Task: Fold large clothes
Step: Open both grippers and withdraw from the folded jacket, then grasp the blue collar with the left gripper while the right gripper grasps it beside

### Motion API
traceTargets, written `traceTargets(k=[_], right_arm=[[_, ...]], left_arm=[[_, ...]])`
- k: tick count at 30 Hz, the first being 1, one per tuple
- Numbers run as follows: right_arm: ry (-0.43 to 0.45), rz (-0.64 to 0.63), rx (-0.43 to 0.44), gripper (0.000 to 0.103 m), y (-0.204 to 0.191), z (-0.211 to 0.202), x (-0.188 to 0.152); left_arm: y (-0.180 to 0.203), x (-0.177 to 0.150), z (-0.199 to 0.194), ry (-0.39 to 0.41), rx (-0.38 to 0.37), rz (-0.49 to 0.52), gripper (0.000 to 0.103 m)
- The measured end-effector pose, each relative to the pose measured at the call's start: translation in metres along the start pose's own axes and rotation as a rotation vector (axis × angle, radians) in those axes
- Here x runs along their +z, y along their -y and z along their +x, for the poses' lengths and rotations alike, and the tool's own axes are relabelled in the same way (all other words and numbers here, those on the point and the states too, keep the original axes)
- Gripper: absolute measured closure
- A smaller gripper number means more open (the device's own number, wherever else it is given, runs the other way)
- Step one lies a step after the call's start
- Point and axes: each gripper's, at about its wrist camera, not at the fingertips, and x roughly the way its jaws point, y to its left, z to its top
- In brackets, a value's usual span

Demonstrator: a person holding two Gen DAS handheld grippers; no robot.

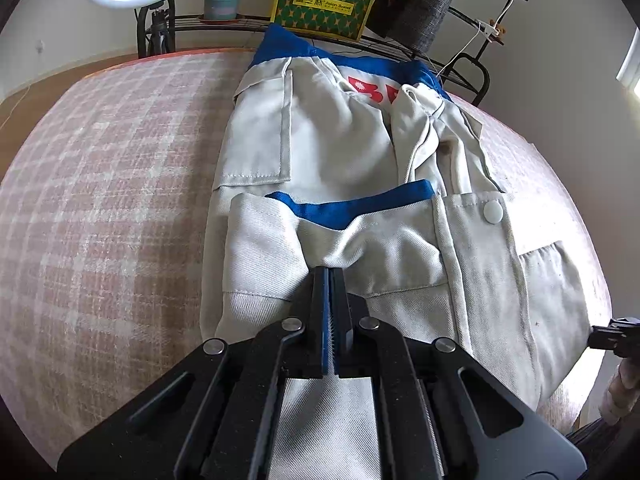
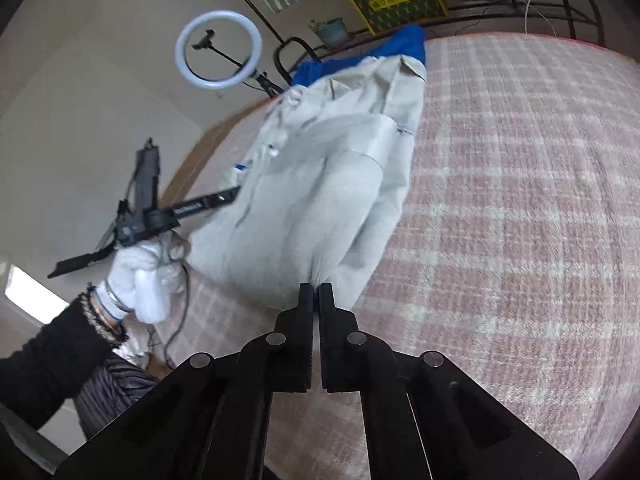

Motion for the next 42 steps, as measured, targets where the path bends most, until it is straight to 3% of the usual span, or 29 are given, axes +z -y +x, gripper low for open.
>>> traceTargets(k=[3, 6, 10, 13, 18, 20, 22, 24, 27, 28, 32, 34, 42], right_arm=[[-0.065, 0.019, -0.085, 0.103, 0.014, 0.021, -0.004], [-0.077, -0.005, -0.175, 0.102, 0.013, 0.017, 0.002], [0.085, -0.058, -0.126, 0.1, -0.016, -0.015, 0.027], [0.111, -0.166, -0.141, 0.099, -0.049, -0.012, 0.042], [0.139, -0.223, -0.086, 0.099, -0.085, -0.026, 0.063], [0.143, -0.272, -0.044, 0.093, -0.1, -0.042, 0.065], [0.138, -0.317, -0.018, 0.063, -0.113, -0.065, 0.065], [0.159, -0.365, -0.015, 0.059, -0.125, -0.097, 0.063], [0.188, -0.42, -0.021, 0.059, -0.144, -0.142, 0.068], [0.198, -0.427, -0.016, 0.059, -0.149, -0.155, 0.072], [0.232, -0.439, -0.051, 0.066, -0.163, -0.192, 0.101], [0.246, -0.468, -0.097, 0.066, -0.168, -0.199, 0.12], [0.274, -0.459, -0.252, 0.066, -0.153, -0.184, 0.22]], left_arm=[[0.003, 0.001, 0.0, 0.001, 0.012, 0.016, 0.099], [0.001, 0.002, -0.002, -0.001, -0.007, 0.002, 0.099], [-0.001, 0.004, -0.023, 0.028, -0.018, 0.002, 0.099], [0.004, 0.01, -0.047, 0.062, -0.01, 0.035, 0.099], [0.015, 0.032, -0.111, 0.13, -0.057, 0.107, 0.099], [0.017, 0.037, -0.143, 0.133, -0.089, 0.14, 0.099], [0.019, 0.041, -0.174, 0.128, -0.117, 0.155, 0.099], [0.021, 0.043, -0.21, 0.133, -0.155, 0.162, 0.097], [0.027, 0.054, -0.262, 0.179, -0.159, 0.182, 0.078], [0.029, 0.061, -0.276, 0.195, -0.161, 0.198, 0.073], [0.037, 0.105, -0.317, 0.269, -0.088, 0.235, 0.073], [0.036, 0.136, -0.331, 0.294, -0.098, 0.221, 0.073], [0.031, 0.275, -0.341, 0.409, -0.022, 0.16, 0.073]])
